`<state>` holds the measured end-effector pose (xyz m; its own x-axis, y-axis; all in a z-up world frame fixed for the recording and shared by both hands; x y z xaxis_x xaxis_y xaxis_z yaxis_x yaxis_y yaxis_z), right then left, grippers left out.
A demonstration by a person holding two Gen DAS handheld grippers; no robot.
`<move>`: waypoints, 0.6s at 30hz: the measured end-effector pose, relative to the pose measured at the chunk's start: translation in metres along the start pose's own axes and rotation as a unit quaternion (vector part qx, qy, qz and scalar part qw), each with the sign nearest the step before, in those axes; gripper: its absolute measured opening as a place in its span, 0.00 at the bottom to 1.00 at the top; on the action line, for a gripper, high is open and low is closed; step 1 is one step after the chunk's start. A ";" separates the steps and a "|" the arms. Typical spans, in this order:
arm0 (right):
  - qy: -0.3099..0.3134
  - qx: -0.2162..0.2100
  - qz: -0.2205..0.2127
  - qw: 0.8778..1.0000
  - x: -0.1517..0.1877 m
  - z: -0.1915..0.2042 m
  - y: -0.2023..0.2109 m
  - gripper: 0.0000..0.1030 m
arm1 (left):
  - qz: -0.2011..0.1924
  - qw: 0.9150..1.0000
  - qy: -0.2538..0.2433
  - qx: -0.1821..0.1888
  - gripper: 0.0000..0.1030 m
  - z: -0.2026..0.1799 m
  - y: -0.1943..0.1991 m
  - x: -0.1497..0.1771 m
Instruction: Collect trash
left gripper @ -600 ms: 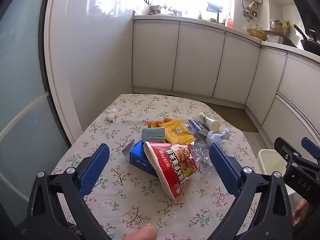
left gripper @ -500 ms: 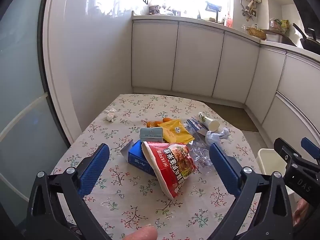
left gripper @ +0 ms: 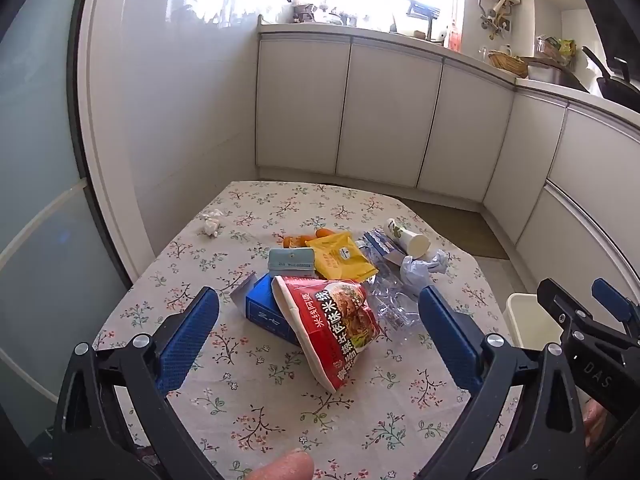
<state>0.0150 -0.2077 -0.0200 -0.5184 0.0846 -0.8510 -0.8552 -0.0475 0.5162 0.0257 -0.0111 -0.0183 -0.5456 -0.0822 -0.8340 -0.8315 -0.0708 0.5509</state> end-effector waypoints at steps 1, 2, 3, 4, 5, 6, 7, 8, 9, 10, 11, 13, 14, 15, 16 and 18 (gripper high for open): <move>0.000 0.001 0.000 1.000 0.000 0.000 0.000 0.94 | 0.001 1.000 -0.001 0.001 0.93 0.000 0.000 0.000; 0.000 0.001 0.000 1.000 0.000 0.000 0.000 0.94 | 0.001 1.000 -0.001 0.002 0.93 -0.001 0.000 0.000; 0.000 0.001 0.001 1.000 0.000 0.000 -0.001 0.94 | 0.002 1.000 -0.001 0.004 0.93 -0.001 0.001 0.000; -0.001 0.001 0.002 1.000 0.001 -0.001 -0.001 0.94 | 0.002 1.000 0.000 0.005 0.93 -0.001 0.003 0.000; -0.001 0.001 0.002 1.000 0.001 -0.001 -0.002 0.94 | 0.002 1.000 0.001 0.006 0.93 -0.001 0.004 -0.001; -0.002 0.002 0.001 1.000 0.001 -0.001 -0.001 0.94 | 0.003 1.000 0.001 0.007 0.93 -0.002 0.004 -0.001; -0.003 0.002 0.000 1.000 0.001 -0.002 -0.001 0.94 | 0.003 1.000 0.001 0.009 0.93 -0.002 0.004 -0.001; -0.003 0.003 -0.001 1.000 0.001 -0.002 0.000 0.94 | 0.003 1.000 0.000 0.011 0.93 -0.002 0.005 -0.001; -0.003 0.003 -0.002 1.000 0.001 -0.002 0.000 0.94 | 0.003 1.000 -0.001 0.012 0.93 -0.003 0.005 -0.001; -0.003 0.004 -0.002 1.000 0.001 -0.002 0.001 0.94 | 0.002 1.000 -0.002 0.012 0.93 -0.003 0.006 -0.001; -0.003 0.005 -0.003 1.000 0.001 -0.002 0.001 0.94 | 0.002 1.000 -0.003 0.012 0.93 -0.003 0.006 -0.001; -0.003 0.006 -0.003 1.000 0.001 -0.002 0.001 0.94 | 0.002 1.000 -0.004 0.012 0.93 -0.003 0.006 0.000; -0.003 0.006 -0.003 1.000 0.001 -0.002 0.001 0.94 | 0.002 1.000 -0.004 0.013 0.93 -0.003 0.006 -0.001; -0.003 0.006 -0.003 1.000 0.001 -0.003 0.001 0.94 | 0.003 1.000 -0.003 0.014 0.93 -0.003 0.006 -0.001; -0.003 0.006 -0.003 1.000 0.001 -0.003 0.001 0.94 | 0.004 1.000 -0.003 0.016 0.93 -0.003 0.007 -0.001; -0.003 0.007 -0.004 1.000 0.002 -0.004 0.002 0.94 | 0.005 1.000 -0.003 0.020 0.93 -0.005 0.007 -0.001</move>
Point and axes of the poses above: each gripper's, at about its wrist camera, not at the fingertips, and y roughly against the way its jaws point, z to its left, x to its underside, the point moved 3 cm from there along -y, roughly the way its jaws point, and after that the axes turned 5 degrees about -x, right-handed, at the moved point
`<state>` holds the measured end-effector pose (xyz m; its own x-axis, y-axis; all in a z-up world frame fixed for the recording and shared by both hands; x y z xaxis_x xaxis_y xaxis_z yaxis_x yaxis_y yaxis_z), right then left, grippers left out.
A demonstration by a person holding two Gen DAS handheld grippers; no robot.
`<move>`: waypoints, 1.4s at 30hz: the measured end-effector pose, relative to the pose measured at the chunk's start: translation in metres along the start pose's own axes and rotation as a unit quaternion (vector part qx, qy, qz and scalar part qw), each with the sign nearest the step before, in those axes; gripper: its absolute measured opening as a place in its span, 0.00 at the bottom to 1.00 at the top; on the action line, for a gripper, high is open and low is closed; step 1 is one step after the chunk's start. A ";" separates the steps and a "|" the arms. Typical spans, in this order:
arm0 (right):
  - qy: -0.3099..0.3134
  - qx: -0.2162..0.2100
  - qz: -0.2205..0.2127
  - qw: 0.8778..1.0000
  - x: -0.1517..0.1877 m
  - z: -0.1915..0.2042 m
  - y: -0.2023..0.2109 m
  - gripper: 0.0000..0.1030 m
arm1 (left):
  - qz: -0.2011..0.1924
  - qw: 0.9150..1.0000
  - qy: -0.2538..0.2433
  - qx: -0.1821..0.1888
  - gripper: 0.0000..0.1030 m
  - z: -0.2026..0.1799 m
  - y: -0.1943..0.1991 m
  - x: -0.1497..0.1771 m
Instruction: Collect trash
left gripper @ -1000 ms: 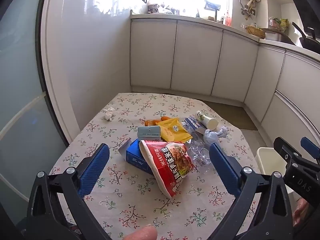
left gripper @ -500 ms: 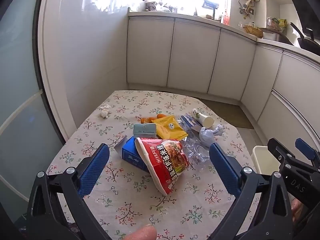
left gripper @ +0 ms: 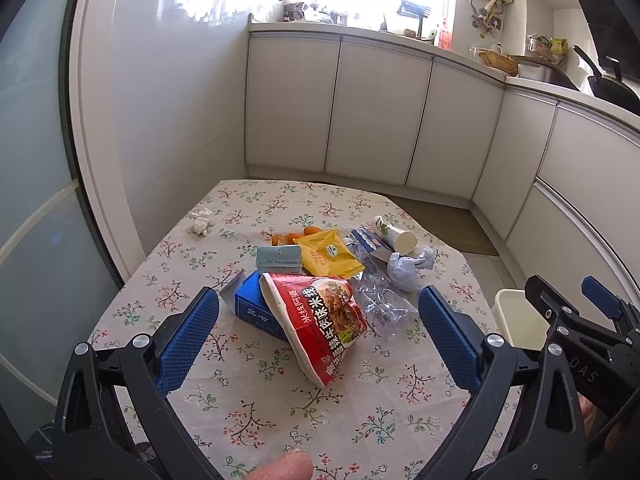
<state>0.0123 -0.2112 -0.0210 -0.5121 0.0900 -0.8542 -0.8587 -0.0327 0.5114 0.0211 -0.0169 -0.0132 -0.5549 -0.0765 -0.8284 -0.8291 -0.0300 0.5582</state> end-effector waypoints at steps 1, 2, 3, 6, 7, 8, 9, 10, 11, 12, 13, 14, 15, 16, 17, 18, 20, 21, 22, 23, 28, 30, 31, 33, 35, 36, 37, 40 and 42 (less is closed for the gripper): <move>0.000 0.001 0.000 1.000 0.000 -0.001 0.000 0.94 | 0.000 1.000 -0.001 0.002 0.93 -0.001 0.000 0.000; 0.001 0.002 0.000 1.000 0.000 -0.002 0.001 0.94 | 0.000 1.000 -0.003 0.002 0.93 -0.003 0.000 0.001; 0.001 0.003 0.000 1.000 0.000 -0.003 0.002 0.94 | 0.000 1.000 -0.004 0.003 0.93 -0.004 0.000 0.001; 0.001 0.009 -0.001 1.000 0.001 -0.006 0.003 0.94 | 0.002 1.000 -0.007 0.004 0.93 -0.008 -0.001 0.002; 0.000 0.011 0.000 1.000 0.001 -0.008 0.003 0.94 | 0.002 1.000 -0.008 0.004 0.93 -0.009 -0.002 0.003; 0.000 0.014 0.000 1.000 0.002 -0.009 0.004 0.94 | 0.003 1.000 -0.008 0.005 0.93 -0.011 -0.002 0.003; 0.000 0.016 0.000 1.000 0.002 -0.010 0.004 0.94 | 0.003 1.000 -0.009 0.005 0.93 -0.012 -0.002 0.003; 0.000 0.018 0.001 1.000 0.003 -0.011 0.004 0.94 | 0.004 1.000 -0.009 0.005 0.93 -0.014 -0.002 0.004; 0.000 0.020 0.002 1.000 0.002 -0.013 0.004 0.94 | 0.004 1.000 -0.010 0.006 0.93 -0.015 -0.003 0.005; 0.001 0.022 0.002 1.000 0.003 -0.014 0.005 0.94 | 0.005 1.000 -0.011 0.007 0.93 -0.017 -0.003 0.005; 0.002 0.024 0.002 1.000 0.004 -0.014 0.005 0.94 | 0.005 1.000 -0.013 0.009 0.93 -0.019 -0.003 0.005; 0.002 0.026 0.001 1.000 0.004 -0.016 0.006 0.94 | 0.005 1.000 -0.014 0.010 0.93 -0.020 -0.003 0.006; 0.003 0.028 0.001 1.000 0.004 -0.016 0.006 0.94 | 0.006 1.000 -0.014 0.011 0.93 -0.022 -0.004 0.006; 0.003 0.030 0.001 1.000 0.004 -0.018 0.007 0.94 | 0.007 1.000 -0.014 0.013 0.93 -0.023 -0.004 0.006; 0.003 0.031 0.001 1.000 0.005 -0.019 0.007 0.94 | 0.008 1.000 -0.014 0.014 0.93 -0.024 -0.004 0.006; 0.002 0.033 0.002 0.999 0.005 -0.020 0.007 0.94 | 0.009 1.000 -0.014 0.015 0.93 -0.024 -0.005 0.006; 0.001 0.035 0.002 0.999 0.005 -0.022 0.008 0.94 | 0.011 1.000 -0.014 0.018 0.93 -0.027 -0.005 0.007; 0.000 0.036 0.002 0.999 0.005 -0.024 0.008 0.94 | 0.011 1.000 -0.015 0.019 0.93 -0.028 -0.005 0.007; 0.000 0.036 0.002 0.999 0.005 -0.024 0.008 0.94 | 0.012 1.000 -0.017 0.020 0.93 -0.030 -0.006 0.007; -0.001 0.036 0.002 0.999 0.005 -0.025 0.009 0.94 | 0.013 1.000 -0.018 0.020 0.93 -0.031 -0.006 0.008; -0.001 0.035 0.000 0.999 0.006 -0.029 0.013 0.94 | 0.016 0.999 -0.022 0.021 0.93 -0.035 -0.007 0.010; 0.001 0.034 -0.002 0.999 0.006 -0.029 0.014 0.94 | 0.017 0.999 -0.024 0.021 0.93 -0.037 -0.007 0.011; 0.001 0.035 -0.003 0.999 0.006 -0.029 0.015 0.94 | 0.018 0.999 -0.025 0.021 0.93 -0.038 -0.008 0.011; 0.001 0.035 -0.004 0.999 0.006 -0.030 0.016 0.94 | 0.019 0.999 -0.026 0.022 0.93 -0.039 -0.008 0.012; 0.001 0.035 -0.004 0.999 0.006 -0.030 0.016 0.94 | 0.021 0.999 -0.027 0.023 0.93 -0.041 -0.009 0.012; 0.001 0.035 -0.003 0.999 0.006 -0.031 0.017 0.94 | 0.021 0.999 -0.027 0.023 0.93 -0.041 -0.009 0.012; 0.001 0.036 -0.003 0.999 0.007 -0.031 0.017 0.94 | 0.021 0.999 -0.027 0.023 0.93 -0.042 -0.009 0.012; 0.001 0.036 -0.003 0.999 0.006 -0.032 0.017 0.94 | 0.023 0.999 -0.027 0.022 0.93 -0.043 -0.010 0.013; 0.002 0.036 -0.003 0.999 0.006 -0.033 0.018 0.94 | 0.025 0.999 -0.027 0.022 0.93 -0.044 -0.011 0.013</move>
Point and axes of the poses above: each gripper's, at about its wrist camera, not at the fingertips, and y roughly against the way its jaws point, z to its left, x to its underside, the point moved 3 cm from there along -y, roughly the way its jaws point, and after that the axes turned 5 degrees about -x, right-handed, at the moved point
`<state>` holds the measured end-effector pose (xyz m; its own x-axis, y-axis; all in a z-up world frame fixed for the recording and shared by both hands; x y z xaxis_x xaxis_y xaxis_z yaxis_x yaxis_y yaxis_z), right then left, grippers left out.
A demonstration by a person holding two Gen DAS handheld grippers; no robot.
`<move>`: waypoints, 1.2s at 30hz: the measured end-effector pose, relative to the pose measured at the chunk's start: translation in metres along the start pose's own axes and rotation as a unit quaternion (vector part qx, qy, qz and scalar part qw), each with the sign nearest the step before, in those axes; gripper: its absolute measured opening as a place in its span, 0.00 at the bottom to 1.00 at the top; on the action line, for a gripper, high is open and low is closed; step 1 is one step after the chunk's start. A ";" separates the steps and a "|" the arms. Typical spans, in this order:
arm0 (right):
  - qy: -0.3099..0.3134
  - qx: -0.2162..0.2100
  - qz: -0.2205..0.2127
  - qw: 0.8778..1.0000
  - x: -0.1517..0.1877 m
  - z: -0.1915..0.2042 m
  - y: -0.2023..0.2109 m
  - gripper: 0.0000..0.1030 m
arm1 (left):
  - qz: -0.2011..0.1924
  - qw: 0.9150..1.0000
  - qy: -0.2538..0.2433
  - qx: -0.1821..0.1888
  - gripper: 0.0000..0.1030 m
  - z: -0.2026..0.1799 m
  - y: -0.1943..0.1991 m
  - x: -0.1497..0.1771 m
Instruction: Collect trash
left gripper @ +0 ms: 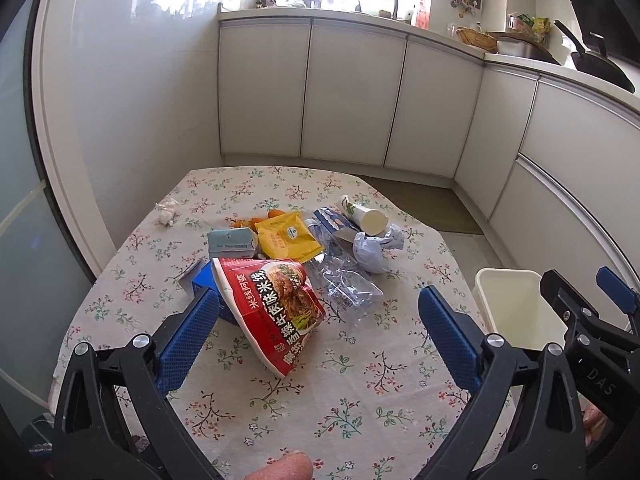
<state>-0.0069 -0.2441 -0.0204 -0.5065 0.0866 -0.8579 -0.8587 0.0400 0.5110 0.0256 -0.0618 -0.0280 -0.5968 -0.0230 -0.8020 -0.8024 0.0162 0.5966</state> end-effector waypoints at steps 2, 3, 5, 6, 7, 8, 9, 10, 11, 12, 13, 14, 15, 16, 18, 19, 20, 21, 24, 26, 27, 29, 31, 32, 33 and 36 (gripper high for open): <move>0.000 0.000 0.000 1.000 0.000 -0.001 0.000 0.94 | 0.000 1.000 0.000 0.000 0.93 0.000 0.000 0.000; 0.000 0.000 0.000 1.000 0.000 0.000 0.000 0.94 | 0.001 1.000 -0.001 0.000 0.93 -0.001 -0.001 0.000; 0.000 0.000 0.001 1.000 0.000 -0.001 0.000 0.94 | 0.001 1.000 -0.001 -0.001 0.93 0.000 -0.001 0.000; 0.000 -0.001 0.002 1.000 0.001 -0.001 0.000 0.94 | 0.001 1.000 -0.001 -0.001 0.93 0.000 -0.001 0.000; 0.000 -0.001 0.003 1.000 0.001 -0.001 0.000 0.94 | 0.002 1.000 -0.001 -0.001 0.93 0.000 -0.002 0.001; -0.001 -0.001 0.004 1.000 0.001 -0.002 -0.001 0.94 | 0.002 1.000 -0.001 -0.002 0.93 0.000 -0.003 0.001; -0.001 -0.002 0.003 1.000 0.001 -0.002 -0.001 0.94 | 0.002 1.000 -0.001 -0.002 0.93 0.000 -0.003 0.001; -0.002 -0.002 0.004 1.000 0.001 -0.003 -0.001 0.94 | 0.003 1.000 -0.001 -0.003 0.93 0.000 -0.004 0.002; -0.002 -0.002 0.004 1.000 0.001 -0.003 -0.001 0.94 | 0.004 1.000 -0.001 -0.003 0.93 0.000 -0.004 0.002; -0.002 -0.003 0.005 1.000 0.000 -0.003 -0.001 0.94 | 0.004 1.000 -0.001 -0.003 0.93 0.001 -0.004 0.002; -0.002 -0.003 0.006 1.000 0.000 -0.003 -0.001 0.94 | 0.005 1.000 -0.001 -0.003 0.93 0.001 -0.004 0.002; -0.002 -0.003 0.006 1.000 0.000 -0.003 -0.001 0.94 | 0.006 1.000 -0.001 -0.003 0.93 0.001 -0.004 0.002; -0.002 -0.004 0.007 1.000 0.000 -0.003 -0.002 0.94 | 0.006 1.000 -0.001 -0.003 0.93 0.001 -0.005 0.002; -0.001 -0.003 0.007 1.000 0.001 -0.002 -0.002 0.94 | 0.006 1.000 -0.001 -0.003 0.93 0.001 -0.004 0.002; -0.001 -0.004 0.007 1.000 0.002 -0.002 -0.002 0.94 | 0.007 1.000 -0.001 -0.004 0.93 0.001 -0.005 0.002; 0.000 -0.004 0.008 1.000 0.002 -0.002 -0.002 0.94 | 0.008 1.000 -0.001 -0.004 0.93 0.001 -0.005 0.002; 0.000 -0.003 0.009 1.000 0.002 -0.001 -0.003 0.94 | 0.008 1.000 -0.001 -0.004 0.93 0.001 -0.006 0.002; 0.000 -0.003 0.010 1.000 0.002 -0.001 -0.003 0.94 | 0.009 1.000 -0.001 -0.004 0.93 0.001 -0.006 0.002; -0.002 -0.004 0.019 1.000 0.003 -0.001 -0.006 0.94 | 0.012 1.000 0.003 -0.008 0.93 0.004 -0.007 0.003; -0.005 -0.004 0.031 1.000 0.003 0.000 -0.010 0.94 | 0.018 1.000 0.008 -0.012 0.93 0.009 -0.011 0.004; -0.005 -0.006 0.041 0.999 0.003 0.002 -0.014 0.94 | 0.022 1.000 0.011 -0.015 0.93 0.012 -0.014 0.004; -0.001 -0.007 0.065 0.998 0.004 0.006 -0.022 0.94 | 0.037 0.999 0.022 -0.023 0.93 0.021 -0.022 0.003; 0.005 -0.007 0.088 0.996 0.005 0.011 -0.031 0.94 | 0.057 0.997 0.042 -0.023 0.93 0.033 -0.031 -0.001; 0.007 -0.008 0.099 0.995 0.005 0.013 -0.035 0.94 | 0.063 0.996 0.052 -0.023 0.93 0.039 -0.034 -0.004; 0.008 -0.009 0.109 0.994 0.005 0.014 -0.039 0.94 | 0.067 0.996 0.061 -0.025 0.93 0.045 -0.037 -0.008; 0.008 -0.015 0.135 0.991 0.006 0.018 -0.052 0.94 | 0.075 0.993 0.086 -0.034 0.93 0.066 -0.047 -0.022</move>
Point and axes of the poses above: each gripper's, at about its wrist camera, not at the fingertips, and y roughly against the way its jaws point, z to its left, x to its underside, the point moved 3 cm from there along -y, roughly the way its jaws point, and after that the axes turned 5 degrees about -x, right-handed, at the moved point
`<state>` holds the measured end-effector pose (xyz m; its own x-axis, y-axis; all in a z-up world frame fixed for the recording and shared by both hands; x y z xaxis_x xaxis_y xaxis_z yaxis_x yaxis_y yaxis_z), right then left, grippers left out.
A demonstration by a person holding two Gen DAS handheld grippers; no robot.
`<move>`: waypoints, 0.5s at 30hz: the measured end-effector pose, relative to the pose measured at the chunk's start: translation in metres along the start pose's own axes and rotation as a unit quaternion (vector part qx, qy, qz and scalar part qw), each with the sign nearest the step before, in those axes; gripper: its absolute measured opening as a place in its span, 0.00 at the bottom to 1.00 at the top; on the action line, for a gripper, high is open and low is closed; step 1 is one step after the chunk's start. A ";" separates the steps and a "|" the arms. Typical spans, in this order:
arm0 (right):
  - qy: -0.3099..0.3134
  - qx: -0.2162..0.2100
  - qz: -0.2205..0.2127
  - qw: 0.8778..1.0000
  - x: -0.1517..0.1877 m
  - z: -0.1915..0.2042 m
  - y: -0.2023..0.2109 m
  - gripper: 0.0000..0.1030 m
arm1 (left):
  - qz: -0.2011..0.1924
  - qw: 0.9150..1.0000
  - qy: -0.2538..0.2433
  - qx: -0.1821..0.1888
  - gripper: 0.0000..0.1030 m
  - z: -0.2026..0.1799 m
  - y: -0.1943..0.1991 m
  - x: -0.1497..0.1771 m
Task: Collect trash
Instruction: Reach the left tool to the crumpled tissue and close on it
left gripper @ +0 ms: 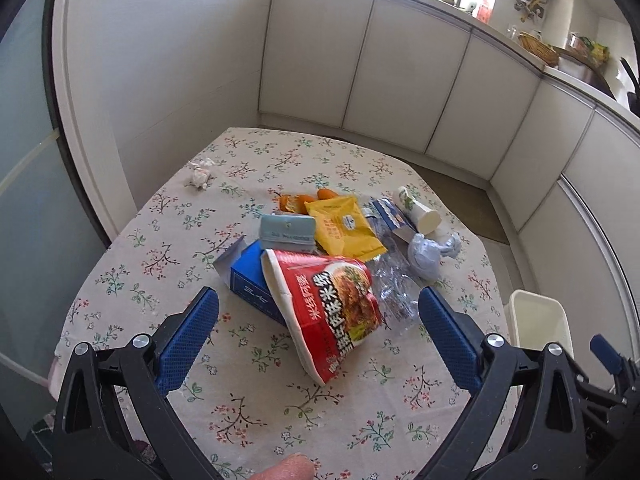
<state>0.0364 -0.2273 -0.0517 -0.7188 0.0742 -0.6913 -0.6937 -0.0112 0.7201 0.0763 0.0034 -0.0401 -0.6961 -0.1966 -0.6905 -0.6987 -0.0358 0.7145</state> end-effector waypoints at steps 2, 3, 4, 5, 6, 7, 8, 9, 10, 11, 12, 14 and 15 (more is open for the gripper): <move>0.002 -0.002 0.015 1.000 -0.002 0.003 -0.008 0.94 | 0.005 1.000 0.008 -0.009 0.93 0.008 -0.007 -0.011; 0.004 -0.002 0.022 1.000 -0.003 0.005 -0.012 0.94 | 0.006 1.000 0.010 -0.017 0.93 0.012 -0.011 -0.018; 0.007 -0.001 0.027 1.000 -0.005 0.006 -0.015 0.94 | 0.004 1.000 0.009 -0.026 0.93 0.016 -0.016 -0.028; 0.012 0.001 0.034 0.999 -0.008 0.008 -0.019 0.94 | 0.001 0.999 0.010 -0.033 0.93 0.021 -0.019 -0.036; 0.017 0.002 0.041 0.999 -0.010 0.010 -0.023 0.94 | -0.003 0.999 0.014 -0.040 0.93 0.027 -0.023 -0.046; 0.024 0.003 0.049 0.998 -0.013 0.012 -0.028 0.94 | -0.006 0.999 0.021 -0.045 0.93 0.035 -0.027 -0.055; 0.032 0.004 0.056 0.998 -0.017 0.014 -0.033 0.94 | -0.008 0.998 0.030 -0.049 0.93 0.043 -0.031 -0.066; 0.040 0.004 0.061 0.997 -0.021 0.016 -0.037 0.94 | -0.011 0.998 0.043 -0.052 0.93 0.052 -0.036 -0.078; 0.047 0.004 0.063 0.997 -0.024 0.017 -0.041 0.94 | -0.011 0.997 0.056 -0.052 0.93 0.062 -0.041 -0.091; 0.053 0.004 0.063 0.997 -0.027 0.019 -0.045 0.94 | -0.009 0.997 0.065 -0.050 0.93 0.069 -0.047 -0.102; 0.058 0.003 0.061 0.996 -0.029 0.020 -0.049 0.94 | -0.006 0.996 0.073 -0.049 0.93 0.077 -0.053 -0.113; 0.060 -0.006 0.057 0.997 -0.029 0.020 -0.057 0.94 | -0.006 0.995 0.084 -0.055 0.93 0.096 -0.068 -0.139; 0.056 -0.011 0.058 0.997 -0.028 0.019 -0.061 0.94 | -0.002 0.995 0.082 -0.058 0.93 0.102 -0.076 -0.149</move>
<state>0.0999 -0.2093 -0.0753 -0.7942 -0.0413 -0.6062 -0.6052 -0.0349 0.7953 0.2163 0.1352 -0.0030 -0.6507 -0.3538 -0.6718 -0.6707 -0.1470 0.7270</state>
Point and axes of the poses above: each gripper's, at about its wrist camera, not at the fingertips, and y roughly against the way its jaws point, z to its left, x to its underside, the point moved 3 cm from there along -y, roughly the way its jaws point, and after that the axes turned 5 degrees about -x, right-handed, at the moved point
